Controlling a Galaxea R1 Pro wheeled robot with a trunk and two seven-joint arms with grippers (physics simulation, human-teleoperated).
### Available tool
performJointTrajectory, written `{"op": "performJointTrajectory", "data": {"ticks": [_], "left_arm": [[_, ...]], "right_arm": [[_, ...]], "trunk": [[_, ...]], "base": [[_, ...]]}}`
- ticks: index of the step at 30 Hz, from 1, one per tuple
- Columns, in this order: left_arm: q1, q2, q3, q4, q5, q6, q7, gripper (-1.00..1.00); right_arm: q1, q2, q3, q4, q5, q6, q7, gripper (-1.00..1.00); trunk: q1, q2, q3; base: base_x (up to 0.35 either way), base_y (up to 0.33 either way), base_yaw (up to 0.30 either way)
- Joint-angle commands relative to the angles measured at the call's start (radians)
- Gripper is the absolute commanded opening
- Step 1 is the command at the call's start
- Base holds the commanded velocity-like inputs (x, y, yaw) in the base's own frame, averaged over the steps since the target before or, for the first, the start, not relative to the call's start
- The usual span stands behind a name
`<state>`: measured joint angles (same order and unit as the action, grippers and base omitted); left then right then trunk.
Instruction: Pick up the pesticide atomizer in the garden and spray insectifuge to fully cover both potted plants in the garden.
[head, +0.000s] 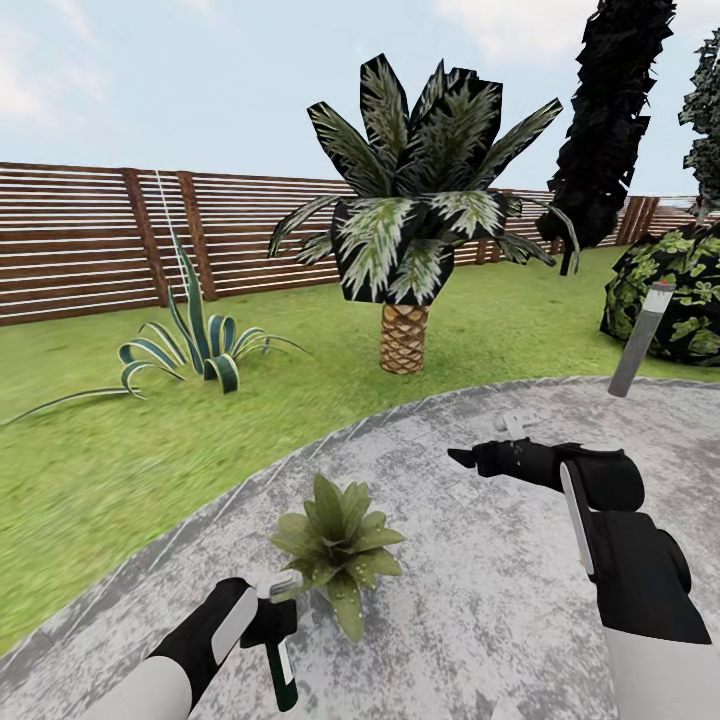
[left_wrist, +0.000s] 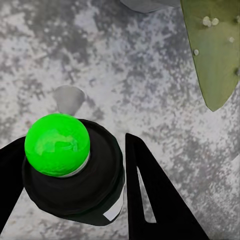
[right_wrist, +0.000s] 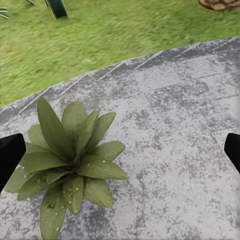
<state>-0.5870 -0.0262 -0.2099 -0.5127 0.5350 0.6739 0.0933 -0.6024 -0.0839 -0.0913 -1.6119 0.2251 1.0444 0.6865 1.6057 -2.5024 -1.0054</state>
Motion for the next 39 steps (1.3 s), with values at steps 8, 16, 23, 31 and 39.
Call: {"op": "performJointTrajectory", "data": {"ticks": [8,16,23,31,39], "left_arm": [[0.001,-0.006,-0.001,-0.008,0.01,0.002,0.011,-1.0],[0.001,-0.006,0.001,-0.01,0.008,-0.023,0.012,-1.0],[0.001,-0.009,0.0,-0.01,0.01,-0.045,0.02,-1.0],[0.001,-0.053,0.0,-0.01,0.02,-0.062,0.025,-1.0],[0.001,-0.064,0.003,-0.01,0.022,-0.056,0.023,-1.0]], "right_arm": [[-0.003,0.003,0.001,-0.002,0.016,0.003,-0.001,1.0],[-0.001,0.006,0.002,-0.002,0.019,0.003,-0.004,1.0],[0.001,0.006,0.004,-0.002,0.017,0.003,-0.002,1.0],[0.001,0.006,0.006,-0.002,0.021,0.003,-0.004,1.0],[0.001,0.005,0.003,-0.001,0.018,0.003,-0.002,1.0]], "trunk": [[0.0,0.0,-0.001],[0.0,0.0,-0.001],[0.0,0.0,-0.001],[0.0,0.0,-0.001],[0.0,0.0,-0.001]], "base": [[0.0,0.0,0.0],[0.0,-0.056,0.0],[0.054,-0.341,0.005],[0.028,-0.343,0.152],[-0.183,-0.278,0.018]]}}
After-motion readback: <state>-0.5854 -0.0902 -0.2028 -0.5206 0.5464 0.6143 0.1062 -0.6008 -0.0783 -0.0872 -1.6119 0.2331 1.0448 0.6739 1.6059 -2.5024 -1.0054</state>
